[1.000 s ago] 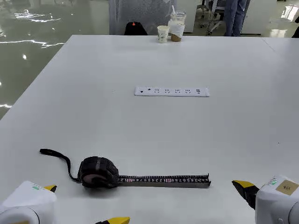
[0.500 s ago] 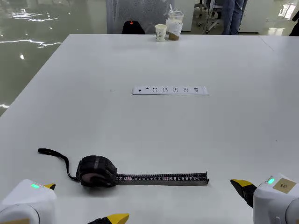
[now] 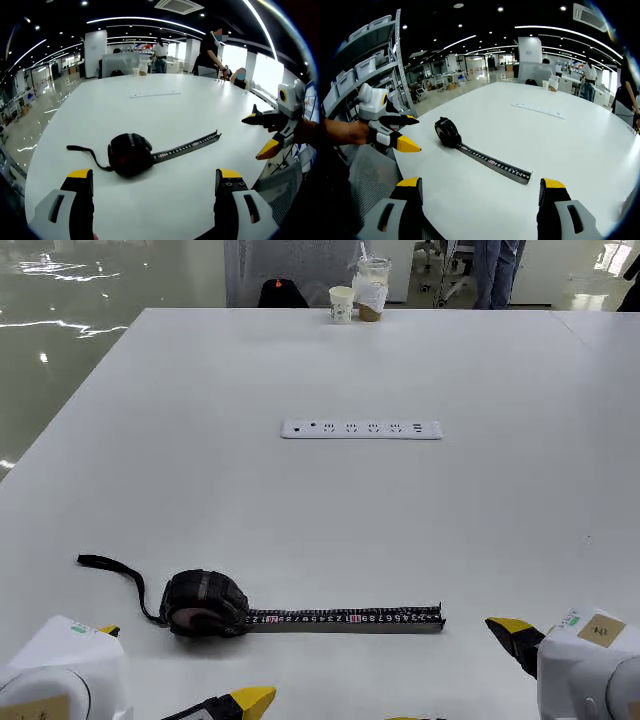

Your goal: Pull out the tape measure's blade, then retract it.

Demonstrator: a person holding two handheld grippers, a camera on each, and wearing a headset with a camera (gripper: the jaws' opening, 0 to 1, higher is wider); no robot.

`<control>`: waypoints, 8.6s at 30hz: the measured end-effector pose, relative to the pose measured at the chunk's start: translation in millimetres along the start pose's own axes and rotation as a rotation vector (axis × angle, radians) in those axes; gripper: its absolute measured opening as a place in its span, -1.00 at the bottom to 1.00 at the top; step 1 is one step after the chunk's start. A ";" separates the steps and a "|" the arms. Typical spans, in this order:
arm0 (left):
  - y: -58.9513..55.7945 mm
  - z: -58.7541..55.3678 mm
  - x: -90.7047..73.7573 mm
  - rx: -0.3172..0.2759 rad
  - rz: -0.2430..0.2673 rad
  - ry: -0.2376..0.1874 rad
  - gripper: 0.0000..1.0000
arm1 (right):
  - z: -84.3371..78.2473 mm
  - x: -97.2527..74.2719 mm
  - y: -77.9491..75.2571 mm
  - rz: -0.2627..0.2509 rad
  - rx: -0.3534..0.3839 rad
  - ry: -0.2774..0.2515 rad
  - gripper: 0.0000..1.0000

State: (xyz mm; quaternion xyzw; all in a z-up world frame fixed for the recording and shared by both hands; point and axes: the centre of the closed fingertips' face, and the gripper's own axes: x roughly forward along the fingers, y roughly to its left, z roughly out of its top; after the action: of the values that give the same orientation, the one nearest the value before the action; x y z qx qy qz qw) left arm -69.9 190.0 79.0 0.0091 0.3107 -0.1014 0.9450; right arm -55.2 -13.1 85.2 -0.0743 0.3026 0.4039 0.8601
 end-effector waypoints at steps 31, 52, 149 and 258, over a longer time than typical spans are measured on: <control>16.8 7.6 36.9 -0.023 0.019 0.009 0.94 | -12.6 18.4 -28.8 0.081 -0.132 0.085 0.62; 26.9 9.5 58.2 -0.050 0.050 0.016 0.98 | -30.0 35.9 -49.1 0.183 -0.250 0.188 0.39; 53.9 0.4 97.8 -0.143 0.215 0.137 0.19 | -46.3 83.9 -96.3 0.370 -0.536 0.244 -0.82; 55.7 -1.0 95.1 -0.147 0.163 0.142 0.10 | -29.2 116.1 -49.0 0.410 -0.552 0.228 -0.81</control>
State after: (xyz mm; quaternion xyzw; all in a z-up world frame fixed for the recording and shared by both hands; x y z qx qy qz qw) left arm 15.3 226.9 19.5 -0.0278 0.3815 -0.0002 0.9239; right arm 24.6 19.0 -11.4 -0.2862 0.2848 0.6237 0.6693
